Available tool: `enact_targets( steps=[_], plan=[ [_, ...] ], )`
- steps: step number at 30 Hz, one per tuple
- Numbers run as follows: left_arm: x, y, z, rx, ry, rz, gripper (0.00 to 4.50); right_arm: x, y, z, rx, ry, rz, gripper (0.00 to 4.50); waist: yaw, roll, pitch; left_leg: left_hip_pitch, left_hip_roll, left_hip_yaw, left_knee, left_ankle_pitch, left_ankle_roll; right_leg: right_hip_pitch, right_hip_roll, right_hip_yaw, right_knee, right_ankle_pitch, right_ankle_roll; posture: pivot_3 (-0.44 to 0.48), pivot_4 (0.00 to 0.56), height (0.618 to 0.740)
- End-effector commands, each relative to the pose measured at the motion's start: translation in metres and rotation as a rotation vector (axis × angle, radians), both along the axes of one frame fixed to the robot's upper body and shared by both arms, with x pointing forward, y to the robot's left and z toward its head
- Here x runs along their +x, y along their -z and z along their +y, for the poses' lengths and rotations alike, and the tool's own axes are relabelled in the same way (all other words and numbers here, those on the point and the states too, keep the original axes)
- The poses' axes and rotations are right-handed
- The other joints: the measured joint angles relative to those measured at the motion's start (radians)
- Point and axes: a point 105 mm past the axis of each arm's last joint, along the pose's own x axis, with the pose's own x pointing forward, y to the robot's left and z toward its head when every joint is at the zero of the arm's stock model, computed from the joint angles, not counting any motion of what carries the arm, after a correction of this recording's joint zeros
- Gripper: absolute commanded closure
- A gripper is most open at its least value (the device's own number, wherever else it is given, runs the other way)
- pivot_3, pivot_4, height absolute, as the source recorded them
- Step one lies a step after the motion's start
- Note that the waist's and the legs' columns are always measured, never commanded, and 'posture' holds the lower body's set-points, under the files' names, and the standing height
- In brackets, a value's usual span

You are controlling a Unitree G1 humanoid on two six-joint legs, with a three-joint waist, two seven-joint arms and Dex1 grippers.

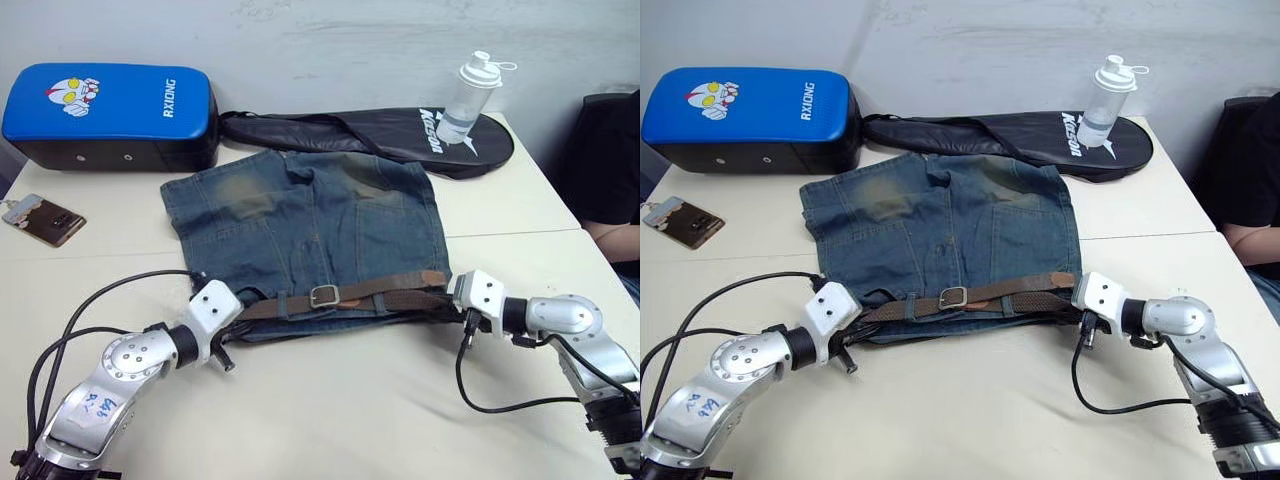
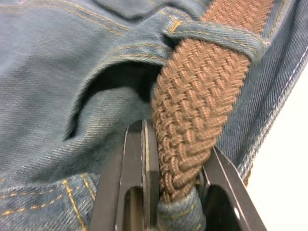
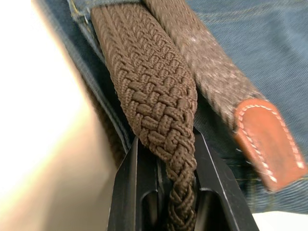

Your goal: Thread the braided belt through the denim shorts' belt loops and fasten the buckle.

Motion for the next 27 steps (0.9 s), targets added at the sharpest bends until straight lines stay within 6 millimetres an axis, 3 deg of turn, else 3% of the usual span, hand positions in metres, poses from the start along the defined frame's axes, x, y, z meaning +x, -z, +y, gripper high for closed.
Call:
enact_targets(
  steps=[1,4,9,10,15,18,19,22,27],
  plan=[
    [-0.005,0.007,0.06,0.002,-0.211,-0.04,4.11,0.001,0.028,-0.066,0.0,0.282,0.172,4.5,0.0,-0.002,-0.002,0.0,0.0,0.0,0.0,0.0,0.0,0.0,0.0,0.0,-0.001,0.0,0.0,0.0,0.15,0.74],
    [-0.015,0.023,0.065,-0.102,-0.263,-0.006,4.11,-0.004,0.037,-0.066,0.1,0.322,0.272,4.5,0.002,-0.005,-0.005,0.001,0.0,-0.001,0.0,0.0,0.001,0.002,-0.001,-0.001,-0.001,0.0,0.0,0.0,0.15,0.74],
    [-0.026,0.035,0.054,-0.205,-0.223,0.068,4.11,-0.015,0.042,-0.058,0.175,0.277,0.407,4.5,0.002,-0.009,-0.015,0.002,0.001,-0.002,-0.003,-0.001,0.001,0.003,-0.001,-0.002,-0.003,0.0,-0.001,0.0,0.15,0.74],
    [-0.027,0.033,0.051,-0.233,-0.21,0.073,3.61,-0.017,0.04,-0.056,0.181,0.259,0.412,3.56,0.002,-0.008,-0.017,0.002,0.001,-0.002,-0.004,-0.001,0.001,0.003,-0.001,-0.002,-0.004,0.0,-0.001,0.0,0.15,0.74],
    [-0.033,0.019,0.045,-0.289,-0.141,0.074,1.62,-0.024,0.021,-0.06,0.207,0.179,0.419,1.63,0.001,-0.007,-0.021,0.002,0.001,-0.002,-0.005,-0.002,0.001,0.003,-0.001,-0.003,-0.006,-0.001,-0.002,0.0,0.15,0.74],
    [-0.04,0.004,0.041,-0.353,-0.079,0.101,0.33,-0.028,0.005,-0.064,0.215,0.13,0.433,0.16,0.003,-0.002,-0.019,0.002,0.001,-0.002,-0.004,-0.002,0.001,0.003,-0.001,-0.003,-0.006,-0.001,-0.002,0.0,0.15,0.74],
    [-0.043,-0.005,0.04,-0.396,-0.056,0.12,0.06,-0.029,-0.003,-0.065,0.225,0.11,0.447,0.0,0.003,-0.001,-0.019,0.002,0.001,-0.002,-0.004,-0.002,0.001,0.003,-0.001,-0.003,-0.007,-0.001,-0.002,0.0,0.15,0.74],
    [-0.051,-0.031,0.044,-0.463,-0.003,0.15,0.06,-0.032,-0.026,-0.066,0.275,0.065,0.49,0.0,0.003,0.001,-0.017,-0.002,0.001,-0.003,-0.004,-0.002,0.001,0.0,-0.001,-0.003,-0.007,-0.001,-0.002,0.0,0.15,0.74],
    [-0.061,-0.081,0.069,-0.578,0.0,0.131,0.06,-0.024,-0.07,-0.051,0.385,-0.019,0.507,0.0,-0.002,0.009,-0.01,-0.003,0.001,-0.003,-0.004,-0.002,0.001,-0.001,-0.001,-0.003,-0.007,-0.001,-0.002,0.0,0.15,0.74]
  ],
)
